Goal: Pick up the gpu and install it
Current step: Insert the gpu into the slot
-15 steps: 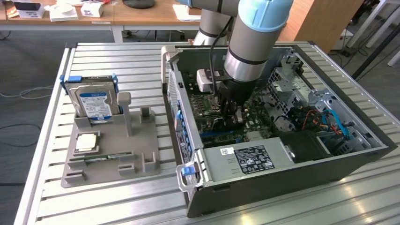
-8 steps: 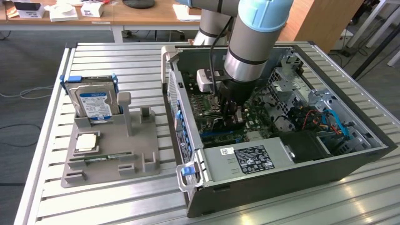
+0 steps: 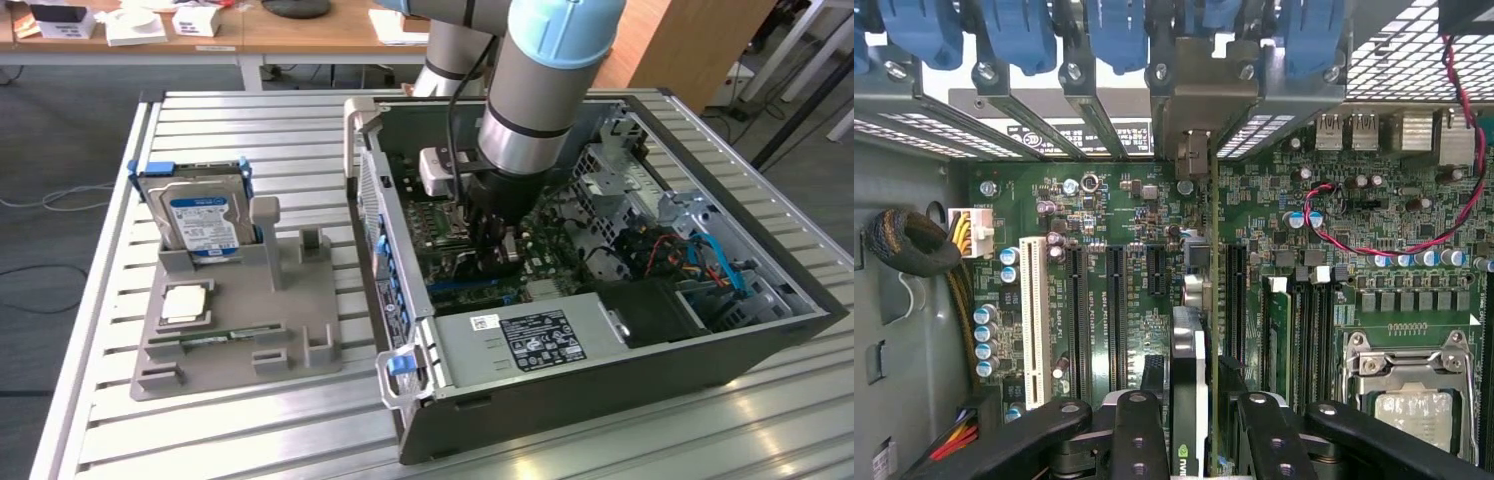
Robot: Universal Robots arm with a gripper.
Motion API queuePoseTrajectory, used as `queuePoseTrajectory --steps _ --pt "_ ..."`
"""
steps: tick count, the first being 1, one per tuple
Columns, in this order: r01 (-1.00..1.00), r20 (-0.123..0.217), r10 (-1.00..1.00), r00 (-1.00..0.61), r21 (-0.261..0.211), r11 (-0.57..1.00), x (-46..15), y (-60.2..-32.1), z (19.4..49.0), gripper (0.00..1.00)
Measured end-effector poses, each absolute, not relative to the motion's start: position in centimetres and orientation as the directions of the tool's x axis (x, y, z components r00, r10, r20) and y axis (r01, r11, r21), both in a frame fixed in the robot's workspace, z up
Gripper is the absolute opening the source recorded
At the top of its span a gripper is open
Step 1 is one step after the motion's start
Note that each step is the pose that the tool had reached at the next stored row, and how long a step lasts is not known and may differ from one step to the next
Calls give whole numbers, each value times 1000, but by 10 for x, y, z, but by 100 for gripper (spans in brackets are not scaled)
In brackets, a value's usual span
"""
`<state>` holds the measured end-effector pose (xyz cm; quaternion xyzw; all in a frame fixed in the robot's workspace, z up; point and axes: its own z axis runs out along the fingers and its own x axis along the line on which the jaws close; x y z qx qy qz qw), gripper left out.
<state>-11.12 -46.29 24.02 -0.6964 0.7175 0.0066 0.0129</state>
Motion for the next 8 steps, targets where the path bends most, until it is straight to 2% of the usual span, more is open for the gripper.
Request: queuePoseTrajectory --steps 8 --pt "-1000 -31 -999 -30 -9 30 -111 -463 247 34"
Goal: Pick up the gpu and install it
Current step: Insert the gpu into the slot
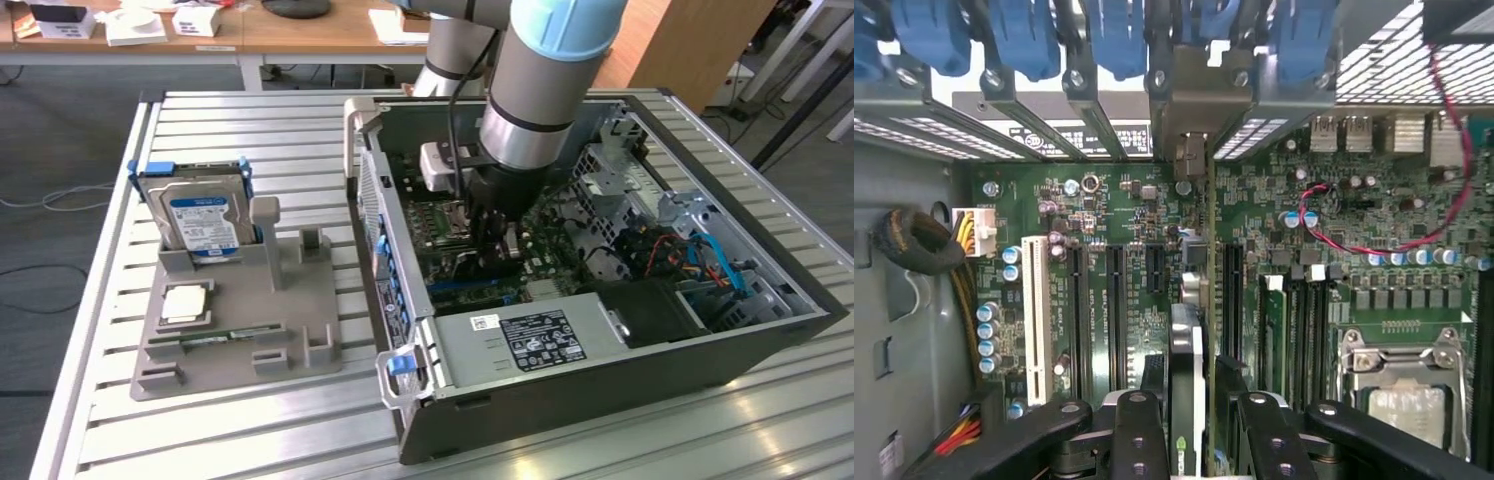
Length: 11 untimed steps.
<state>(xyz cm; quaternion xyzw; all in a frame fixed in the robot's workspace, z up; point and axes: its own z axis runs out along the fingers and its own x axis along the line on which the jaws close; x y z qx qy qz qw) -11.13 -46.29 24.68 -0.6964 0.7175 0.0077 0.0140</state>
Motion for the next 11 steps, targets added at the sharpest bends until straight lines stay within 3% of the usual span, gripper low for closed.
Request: queuePoseTrajectory --steps 11 --pt "-999 -35 -999 -30 -10 30 -111 -463 275 34"
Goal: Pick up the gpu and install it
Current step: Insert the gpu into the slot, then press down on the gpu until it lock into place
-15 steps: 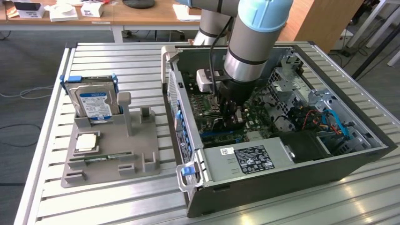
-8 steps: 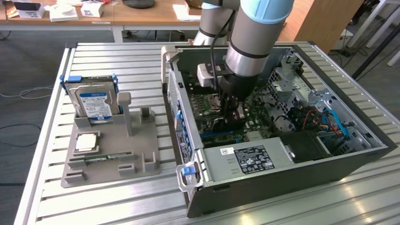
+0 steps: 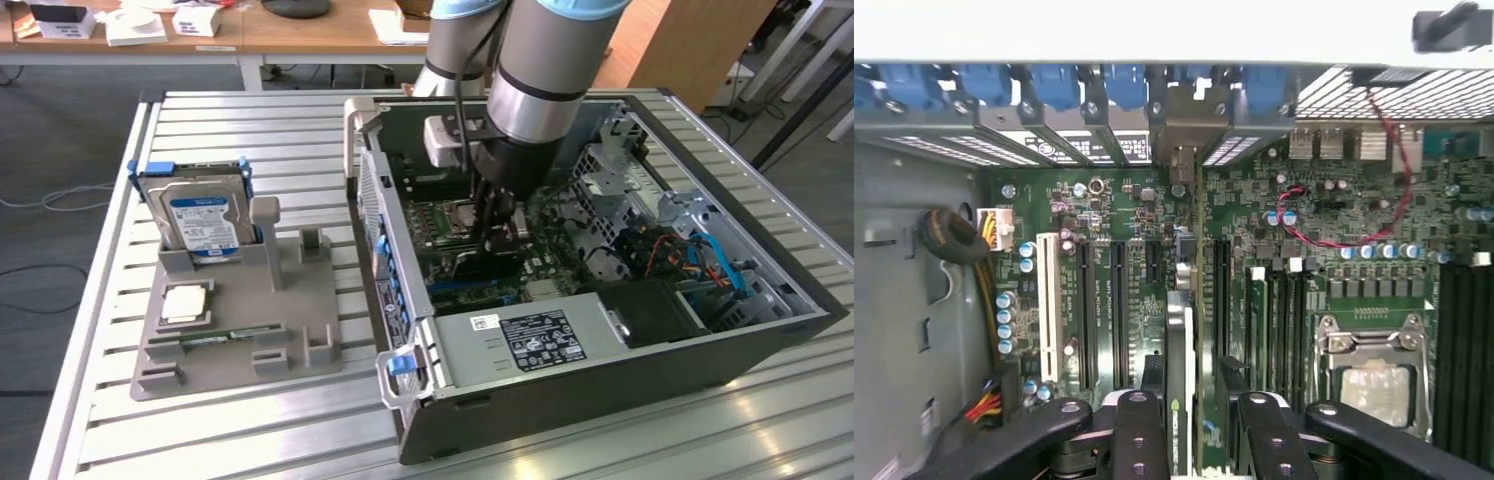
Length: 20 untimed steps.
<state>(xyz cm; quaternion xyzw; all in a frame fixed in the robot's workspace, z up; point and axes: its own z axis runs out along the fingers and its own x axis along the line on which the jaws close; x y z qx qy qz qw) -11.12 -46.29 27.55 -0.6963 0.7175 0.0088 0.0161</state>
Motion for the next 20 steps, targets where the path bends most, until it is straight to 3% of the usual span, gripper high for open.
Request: queuePoseTrajectory --steps 10,20 --pt "-999 -38 -999 -30 -14 30 -111 -463 297 34" --pt "-999 -38 -999 -29 -14 30 -111 -463 297 34"
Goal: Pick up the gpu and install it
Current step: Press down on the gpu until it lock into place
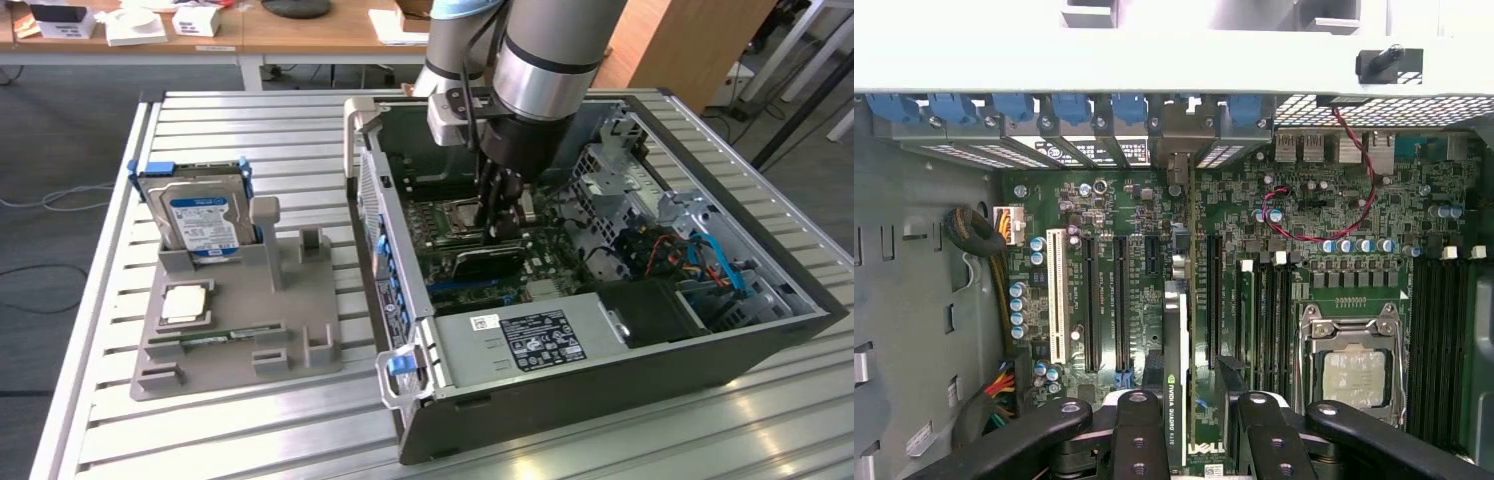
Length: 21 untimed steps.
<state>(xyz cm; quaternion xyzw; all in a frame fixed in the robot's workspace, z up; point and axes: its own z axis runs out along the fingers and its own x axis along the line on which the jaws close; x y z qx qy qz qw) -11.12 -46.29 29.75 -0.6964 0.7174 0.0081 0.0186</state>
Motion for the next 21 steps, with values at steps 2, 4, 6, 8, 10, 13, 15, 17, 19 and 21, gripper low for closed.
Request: queuePoseTrajectory --steps 2,4,6,8,10,13,15,17,19,21 --pt "-999 -38 -999 -30 -14 30 -111 -463 297 34" --pt "-999 -38 -999 -29 -14 30 -111 -463 297 33" --pt "-999 -38 -999 -30 -14 30 -111 -463 297 33" --pt "-999 -38 -999 -30 -14 30 -111 -463 297 20" --pt "-999 -38 -999 -29 -14 30 -111 -463 297 11" --pt "-999 -38 -999 -29 -14 30 -111 -463 297 11" --pt "-999 -38 -999 -30 -14 30 -111 -463 297 11" --pt "-999 -38 -999 -29 -14 30 -111 -463 297 11" --pt "-999 -38 -999 -29 -14 30 -111 -463 297 11" --pt "-999 -38 -999 -30 -14 30 -114 -463 297 11"
